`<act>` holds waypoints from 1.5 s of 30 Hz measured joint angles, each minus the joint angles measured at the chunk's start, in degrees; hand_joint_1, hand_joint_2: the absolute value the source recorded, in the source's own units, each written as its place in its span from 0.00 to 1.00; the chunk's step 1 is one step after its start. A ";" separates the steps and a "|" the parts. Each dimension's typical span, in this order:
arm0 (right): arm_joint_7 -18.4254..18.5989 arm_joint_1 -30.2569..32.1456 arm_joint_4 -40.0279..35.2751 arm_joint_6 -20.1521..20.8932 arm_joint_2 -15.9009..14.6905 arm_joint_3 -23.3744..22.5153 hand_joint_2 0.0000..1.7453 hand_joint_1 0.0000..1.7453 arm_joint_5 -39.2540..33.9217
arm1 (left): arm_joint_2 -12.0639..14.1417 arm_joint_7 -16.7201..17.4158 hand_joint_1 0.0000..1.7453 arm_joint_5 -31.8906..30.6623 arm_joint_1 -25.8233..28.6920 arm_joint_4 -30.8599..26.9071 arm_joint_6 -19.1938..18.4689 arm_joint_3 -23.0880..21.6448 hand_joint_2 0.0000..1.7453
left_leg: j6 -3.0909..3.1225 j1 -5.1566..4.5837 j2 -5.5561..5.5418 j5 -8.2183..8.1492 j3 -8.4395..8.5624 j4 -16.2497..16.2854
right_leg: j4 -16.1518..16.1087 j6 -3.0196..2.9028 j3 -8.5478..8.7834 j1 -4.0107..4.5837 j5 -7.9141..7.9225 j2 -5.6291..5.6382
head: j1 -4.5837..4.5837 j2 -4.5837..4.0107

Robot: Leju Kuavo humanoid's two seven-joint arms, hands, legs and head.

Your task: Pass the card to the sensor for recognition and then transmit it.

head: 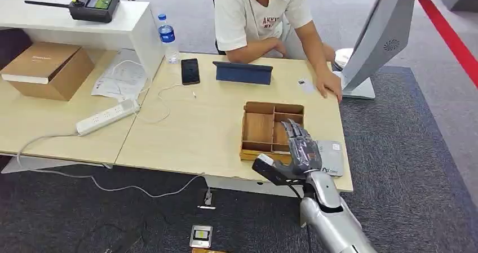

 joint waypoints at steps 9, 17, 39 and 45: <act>0.00 0.01 0.66 -0.15 -0.74 -0.37 1.00 0.00 -0.96 | 0.00 0.00 0.00 -0.17 -0.22 0.00 0.00 0.00 0.00 | 0.00 0.00 0.01 0.00 0.00 0.00 | 0.00 0.00 -0.01 0.00 0.00 0.00 | 0.00 0.00; 0.00 0.01 0.66 -0.15 -1.40 -0.42 1.00 0.00 -0.96 | 0.00 0.00 0.00 -0.24 -0.36 0.00 0.00 0.00 0.00 | 0.00 0.00 0.01 0.00 0.00 0.00 | 0.00 0.00 -0.01 0.00 0.00 0.01 | 0.00 -0.02; 0.00 0.01 0.66 -0.07 -1.84 -0.44 1.00 0.00 -0.94 | 0.00 0.20 0.00 -0.35 -0.57 0.00 0.00 0.00 0.00 | 0.00 0.00 0.01 0.00 0.00 0.00 | 0.00 0.00 0.00 0.00 0.00 0.01 | 0.00 -0.02; -0.11 0.01 0.66 0.17 -1.66 -0.42 1.00 1.00 -0.87 | 0.00 0.15 0.00 0.07 -0.54 0.00 0.09 0.00 0.00 | 0.00 0.00 0.01 0.00 -0.01 0.00 | 0.00 0.00 0.01 0.00 0.00 0.00 | 0.00 -0.02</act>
